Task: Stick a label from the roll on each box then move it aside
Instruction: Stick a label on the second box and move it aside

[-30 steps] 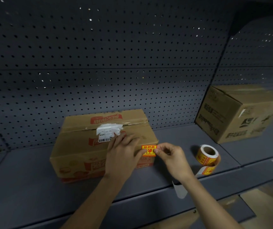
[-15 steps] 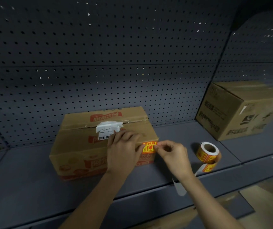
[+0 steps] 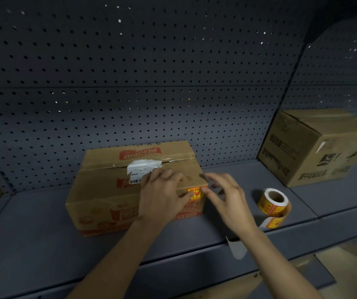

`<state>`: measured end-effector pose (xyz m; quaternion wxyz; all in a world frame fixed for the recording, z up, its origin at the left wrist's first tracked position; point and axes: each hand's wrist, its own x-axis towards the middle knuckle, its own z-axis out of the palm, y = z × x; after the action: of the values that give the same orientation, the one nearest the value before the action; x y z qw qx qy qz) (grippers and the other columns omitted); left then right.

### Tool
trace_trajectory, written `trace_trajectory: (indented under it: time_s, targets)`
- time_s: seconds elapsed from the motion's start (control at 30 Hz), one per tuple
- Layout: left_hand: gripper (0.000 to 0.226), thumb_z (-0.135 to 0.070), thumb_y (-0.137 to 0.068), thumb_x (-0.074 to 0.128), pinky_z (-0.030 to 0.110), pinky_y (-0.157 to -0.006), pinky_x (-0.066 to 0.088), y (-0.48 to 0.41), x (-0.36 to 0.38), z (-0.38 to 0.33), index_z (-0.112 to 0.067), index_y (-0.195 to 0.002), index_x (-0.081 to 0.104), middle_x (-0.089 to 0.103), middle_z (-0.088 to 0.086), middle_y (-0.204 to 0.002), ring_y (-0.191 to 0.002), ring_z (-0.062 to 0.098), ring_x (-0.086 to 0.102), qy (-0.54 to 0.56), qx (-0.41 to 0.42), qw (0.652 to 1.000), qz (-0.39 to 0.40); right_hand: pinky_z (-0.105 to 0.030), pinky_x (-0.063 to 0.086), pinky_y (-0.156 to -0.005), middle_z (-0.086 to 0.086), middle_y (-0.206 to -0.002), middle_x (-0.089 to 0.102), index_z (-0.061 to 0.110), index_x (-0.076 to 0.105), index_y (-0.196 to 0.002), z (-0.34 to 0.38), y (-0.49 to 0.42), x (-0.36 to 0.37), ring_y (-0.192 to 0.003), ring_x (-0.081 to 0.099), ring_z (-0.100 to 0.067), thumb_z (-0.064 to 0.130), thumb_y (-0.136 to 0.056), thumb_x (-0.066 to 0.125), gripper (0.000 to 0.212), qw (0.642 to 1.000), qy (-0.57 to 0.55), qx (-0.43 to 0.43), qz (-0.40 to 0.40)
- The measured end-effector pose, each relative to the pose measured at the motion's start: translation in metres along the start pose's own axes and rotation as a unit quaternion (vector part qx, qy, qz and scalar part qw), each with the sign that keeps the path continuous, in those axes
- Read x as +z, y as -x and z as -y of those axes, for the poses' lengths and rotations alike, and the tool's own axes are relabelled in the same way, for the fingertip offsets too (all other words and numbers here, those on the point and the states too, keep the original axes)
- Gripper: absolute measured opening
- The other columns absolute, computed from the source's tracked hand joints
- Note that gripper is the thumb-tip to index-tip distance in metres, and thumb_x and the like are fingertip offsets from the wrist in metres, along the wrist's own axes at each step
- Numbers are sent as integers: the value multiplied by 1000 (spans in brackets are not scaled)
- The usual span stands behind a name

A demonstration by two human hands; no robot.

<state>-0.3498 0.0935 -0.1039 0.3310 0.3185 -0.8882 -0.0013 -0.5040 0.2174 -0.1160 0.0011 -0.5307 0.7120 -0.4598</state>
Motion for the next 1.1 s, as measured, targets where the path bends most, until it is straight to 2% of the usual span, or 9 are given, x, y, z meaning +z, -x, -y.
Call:
trace_trajectory:
  time_s: [0.1,0.17,0.33,0.47,0.8,0.9,0.97,1.03,1.1]
  targets:
    - [42,-61,-70,75,40,-84,48,0,0,3,-31,-97,68,66,-12,-95,-96,20,59,-14,13,1000,9,-24,51,-87,8,-113,56,23,71,-115,-4,-5,4,-101,59,-5,28,-95,66,22,999,45,-10,10]
    - [42,-63,-72,72,38,-84,49,1,0,5,-33,-101,67,65,-12,-98,-99,19,58,-21,21,999,14,-27,53,-86,7,-111,57,19,74,-111,-6,-6,6,-98,61,-8,26,-94,67,20,999,49,-19,2]
    - [51,-62,-64,78,39,-82,50,5,0,4,-31,-102,66,64,-10,-99,-97,20,59,-45,29,998,23,-17,47,-91,6,-115,55,18,71,-114,-11,-1,7,-100,59,-5,25,-89,72,26,999,23,-21,27]
    - [55,-62,-61,80,39,-83,50,5,-2,4,-32,-103,65,63,-10,-101,-99,20,58,-57,29,997,37,-7,41,-87,7,-112,53,16,68,-113,-12,0,14,-95,55,0,19,-88,73,25,999,31,-22,16]
    - [57,-56,-59,85,40,-82,53,6,-9,-3,-30,-105,62,63,-8,-102,-99,21,60,-52,14,995,82,-14,47,-90,9,-111,55,17,66,-113,-14,3,21,-101,56,4,14,-89,73,26,999,6,-32,-2]
    - [50,-48,-73,79,40,-90,51,5,-15,-1,-26,-114,61,61,-4,-111,-108,23,59,-35,25,994,104,-16,48,-89,8,-111,57,17,66,-113,-10,1,16,-99,57,3,15,-88,74,26,1000,14,-24,12]
    - [44,-44,-88,66,37,-93,50,5,-28,4,-21,-124,57,58,-1,-126,-117,23,56,-5,8,993,121,-12,46,-88,9,-111,60,22,69,-112,-4,-3,8,-100,58,4,20,-87,75,26,1000,4,-9,29]
    - [40,-47,-94,55,34,-90,52,6,-46,14,-22,-127,55,56,-3,-133,-117,21,57,9,-30,993,113,-7,43,-88,9,-112,62,29,71,-111,6,-11,-2,-103,58,3,25,-88,73,23,999,-23,4,27]
    - [36,-48,-96,51,34,-83,51,12,-65,26,-26,-124,58,59,-4,-130,-110,21,62,9,-75,993,94,-12,45,-88,11,-112,62,39,69,-108,18,-24,-8,-103,59,0,27,-91,70,20,999,-38,4,20]
